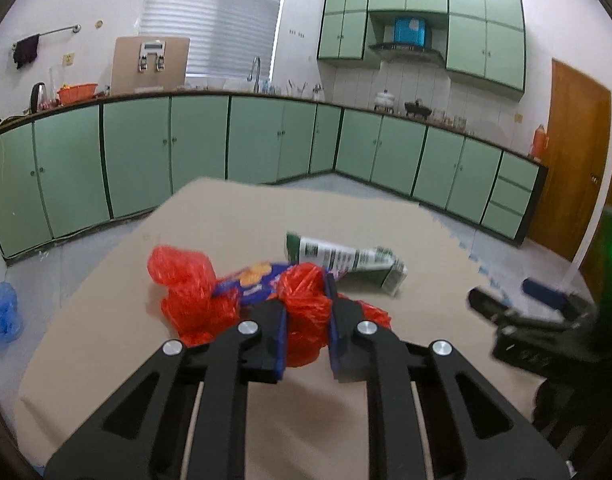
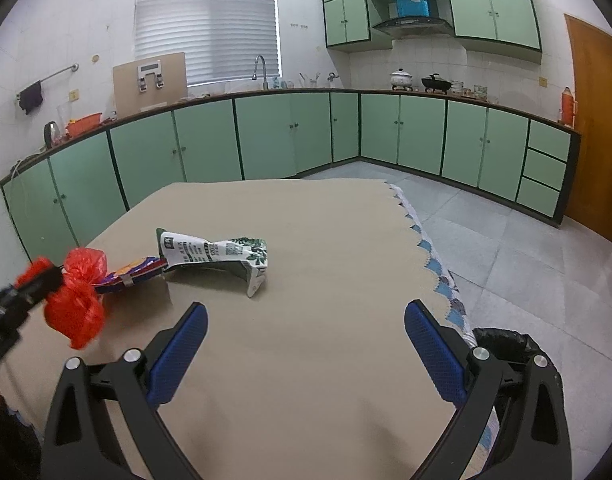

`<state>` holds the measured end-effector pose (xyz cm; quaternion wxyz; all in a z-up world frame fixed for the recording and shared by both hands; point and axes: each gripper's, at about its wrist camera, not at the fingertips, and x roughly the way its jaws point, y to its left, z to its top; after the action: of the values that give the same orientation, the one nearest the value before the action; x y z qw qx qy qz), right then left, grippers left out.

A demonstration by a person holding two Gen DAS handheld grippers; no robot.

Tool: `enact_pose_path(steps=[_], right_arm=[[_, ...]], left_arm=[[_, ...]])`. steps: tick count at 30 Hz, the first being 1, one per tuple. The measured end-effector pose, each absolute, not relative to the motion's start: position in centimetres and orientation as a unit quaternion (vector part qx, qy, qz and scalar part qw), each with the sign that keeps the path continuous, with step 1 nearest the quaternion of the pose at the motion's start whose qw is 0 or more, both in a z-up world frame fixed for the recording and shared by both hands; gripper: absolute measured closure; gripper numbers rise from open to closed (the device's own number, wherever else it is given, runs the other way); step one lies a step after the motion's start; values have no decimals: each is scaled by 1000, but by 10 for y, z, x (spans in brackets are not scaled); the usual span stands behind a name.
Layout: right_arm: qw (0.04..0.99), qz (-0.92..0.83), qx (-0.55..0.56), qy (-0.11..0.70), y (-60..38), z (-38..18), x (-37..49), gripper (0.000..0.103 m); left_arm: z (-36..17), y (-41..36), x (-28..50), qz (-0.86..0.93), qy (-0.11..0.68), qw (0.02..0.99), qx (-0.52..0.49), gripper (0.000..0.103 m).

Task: Collect trash
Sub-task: 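Grasp the red mesh bag and blue snack bag with the left tool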

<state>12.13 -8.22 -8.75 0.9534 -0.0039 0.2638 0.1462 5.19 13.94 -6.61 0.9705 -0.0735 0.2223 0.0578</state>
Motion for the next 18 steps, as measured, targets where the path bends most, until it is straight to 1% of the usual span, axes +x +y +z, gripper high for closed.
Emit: enact_pose_path(steps=[5,9,18], right_arm=[[952,158,-7,262,-68,-82,130,6],[951,161,-8,265,-58,-81,141,6],[947,167,-20,275,-34,-82,173,7]], left_arm=[[-51,146,49,57,203,974,-86,90],[-49,148,54,67,194,976,-74,90],[-56,164,104,88,200,974,-66,91]])
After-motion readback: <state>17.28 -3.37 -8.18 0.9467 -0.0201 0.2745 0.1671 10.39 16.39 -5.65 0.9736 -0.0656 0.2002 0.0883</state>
